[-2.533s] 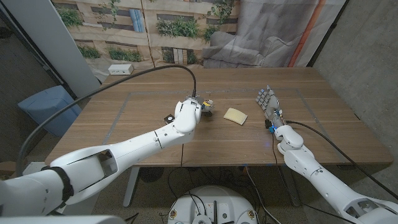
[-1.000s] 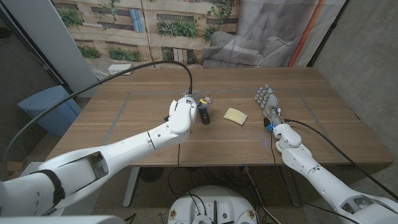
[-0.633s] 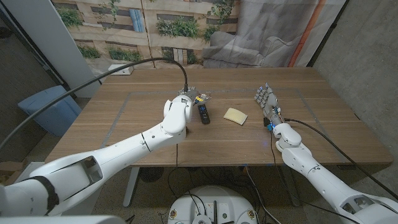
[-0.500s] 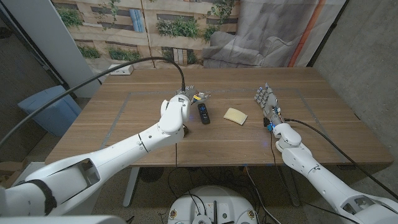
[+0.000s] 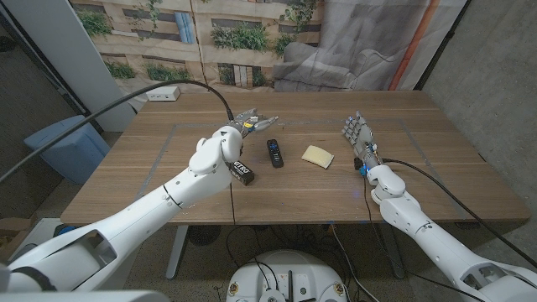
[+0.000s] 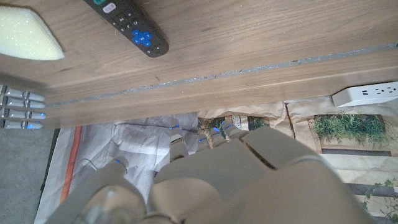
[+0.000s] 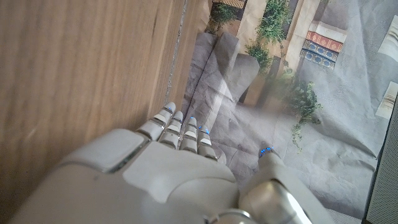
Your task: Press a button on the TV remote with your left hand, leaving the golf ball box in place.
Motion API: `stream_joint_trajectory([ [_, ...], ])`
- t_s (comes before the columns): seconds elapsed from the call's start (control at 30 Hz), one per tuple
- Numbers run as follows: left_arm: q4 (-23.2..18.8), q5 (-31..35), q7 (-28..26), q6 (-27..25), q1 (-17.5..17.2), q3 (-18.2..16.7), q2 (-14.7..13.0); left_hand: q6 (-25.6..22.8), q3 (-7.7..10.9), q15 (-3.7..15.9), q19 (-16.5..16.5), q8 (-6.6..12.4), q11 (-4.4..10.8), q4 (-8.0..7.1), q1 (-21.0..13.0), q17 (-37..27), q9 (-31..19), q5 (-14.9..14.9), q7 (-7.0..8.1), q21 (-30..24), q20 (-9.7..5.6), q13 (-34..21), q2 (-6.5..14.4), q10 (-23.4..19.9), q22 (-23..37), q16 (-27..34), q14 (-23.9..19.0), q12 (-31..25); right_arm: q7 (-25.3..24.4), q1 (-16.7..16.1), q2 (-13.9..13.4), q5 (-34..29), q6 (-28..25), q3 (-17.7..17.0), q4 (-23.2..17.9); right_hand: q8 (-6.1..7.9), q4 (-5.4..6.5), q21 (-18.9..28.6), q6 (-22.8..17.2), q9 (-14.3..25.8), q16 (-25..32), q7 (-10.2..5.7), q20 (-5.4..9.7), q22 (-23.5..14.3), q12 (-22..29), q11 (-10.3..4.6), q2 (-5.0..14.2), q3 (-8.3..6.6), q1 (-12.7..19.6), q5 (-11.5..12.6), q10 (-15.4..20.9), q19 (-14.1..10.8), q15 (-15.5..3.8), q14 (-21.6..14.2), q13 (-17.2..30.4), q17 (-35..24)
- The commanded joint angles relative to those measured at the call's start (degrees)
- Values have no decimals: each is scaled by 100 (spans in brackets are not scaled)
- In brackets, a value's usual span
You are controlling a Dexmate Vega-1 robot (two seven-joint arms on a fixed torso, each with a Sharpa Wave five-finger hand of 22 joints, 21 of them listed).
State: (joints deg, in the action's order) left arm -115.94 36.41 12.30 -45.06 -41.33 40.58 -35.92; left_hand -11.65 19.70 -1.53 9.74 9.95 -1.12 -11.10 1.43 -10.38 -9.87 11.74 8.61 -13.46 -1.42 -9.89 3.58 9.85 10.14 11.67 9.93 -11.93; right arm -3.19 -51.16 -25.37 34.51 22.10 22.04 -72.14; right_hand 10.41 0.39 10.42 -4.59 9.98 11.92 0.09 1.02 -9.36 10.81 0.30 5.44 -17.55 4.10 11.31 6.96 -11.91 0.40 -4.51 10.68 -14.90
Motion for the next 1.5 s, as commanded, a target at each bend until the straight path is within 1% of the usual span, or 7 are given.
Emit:
stream_joint_trajectory([
  [0.03, -3, -1823, -1528, 1093, -733, -1024, -227, 51, 139, 72, 472, 3, 46, 17, -90, 13, 8, 31, 85, -75, 25, -6, 754, 195, 5, 42, 649, -73, -379, -46, -97, -226, -252, 34, -350, 17, -8, 12, 10, 12, 18, -24, 15, -16, 6, 5, 81, -50, -44, 2, -17, 28, 3, 19, 5, 7],
  [0.37, 441, -2948, -2370, 1868, -1021, -1492, -174, 721, 360, 191, 49, -94, 165, 61, -128, 30, 8, 37, 251, -91, 28, -4, 700, -156, -12, 0, 274, -57, -521, -59, -141, -321, -382, 56, -498, 7, -17, 6, 44, 12, 37, -2, 29, -15, 0, 42, 79, -72, -46, 6, -37, 58, 120, -66, 3, 41],
  [0.83, 1206, -4054, -2957, 3120, -1208, -1753, -118, 904, 509, 291, -457, -7, 297, 112, -171, 39, 9, 33, 128, -153, 20, 1, 664, -460, -26, 16, -134, -54, -783, -86, 22, -508, -262, 123, -505, 21, 103, 24, 38, 13, 38, -9, 52, -16, 12, 24, 173, -76, -178, 21, -30, 36, 2, -14, 6, 29],
  [0.93, 1405, -4060, -3113, 3457, -1236, -1706, -123, 819, 621, 334, -637, 38, 278, 141, -206, 44, 10, 38, -172, -139, -26, 1, 670, -618, -35, -3, -299, -49, -815, -92, -5, -577, -283, 145, -542, 21, 115, 27, 38, 13, 37, -3, 45, -16, 13, 23, 172, -71, -194, 22, -29, 28, 0, -5, 6, 28],
  [1.1, 1727, -4245, -3206, 3974, -1294, -1718, -101, 797, 715, 347, -755, 39, 290, 156, -225, 46, 9, 41, -411, -113, -54, 1, 671, -698, -40, -21, -421, -26, -841, -98, -110, -711, -358, 180, -651, 21, 128, 30, 37, 13, 37, -6, 37, -16, 13, 23, 165, -65, -209, 23, -30, 20, 4, -3, 7, 28],
  [1.33, 2338, -4443, -3318, 4808, -1264, -1683, 92, 931, 784, 370, -871, 0, 284, 161, -227, 44, 6, 38, -620, -91, -105, 1, 656, -730, -42, -49, -476, 7, -931, -159, -91, -786, -212, 149, -699, 18, 149, 32, 47, 12, 31, -11, 23, -16, 14, 30, 149, -53, -238, 23, -31, 12, 0, 22, 7, 28],
  [1.5, 2398, -4450, -3520, 4661, -1258, -1660, 153, 942, 821, 404, -872, 11, 293, 174, -228, 44, 6, 31, -678, -43, -133, 0, 625, -728, -45, -65, -519, 36, -862, -158, -43, -710, -83, 110, -645, 19, 163, 38, 45, 12, 32, -13, 36, -16, 16, 29, 140, -46, -254, 25, -25, -7, -1, 24, 7, 28],
])
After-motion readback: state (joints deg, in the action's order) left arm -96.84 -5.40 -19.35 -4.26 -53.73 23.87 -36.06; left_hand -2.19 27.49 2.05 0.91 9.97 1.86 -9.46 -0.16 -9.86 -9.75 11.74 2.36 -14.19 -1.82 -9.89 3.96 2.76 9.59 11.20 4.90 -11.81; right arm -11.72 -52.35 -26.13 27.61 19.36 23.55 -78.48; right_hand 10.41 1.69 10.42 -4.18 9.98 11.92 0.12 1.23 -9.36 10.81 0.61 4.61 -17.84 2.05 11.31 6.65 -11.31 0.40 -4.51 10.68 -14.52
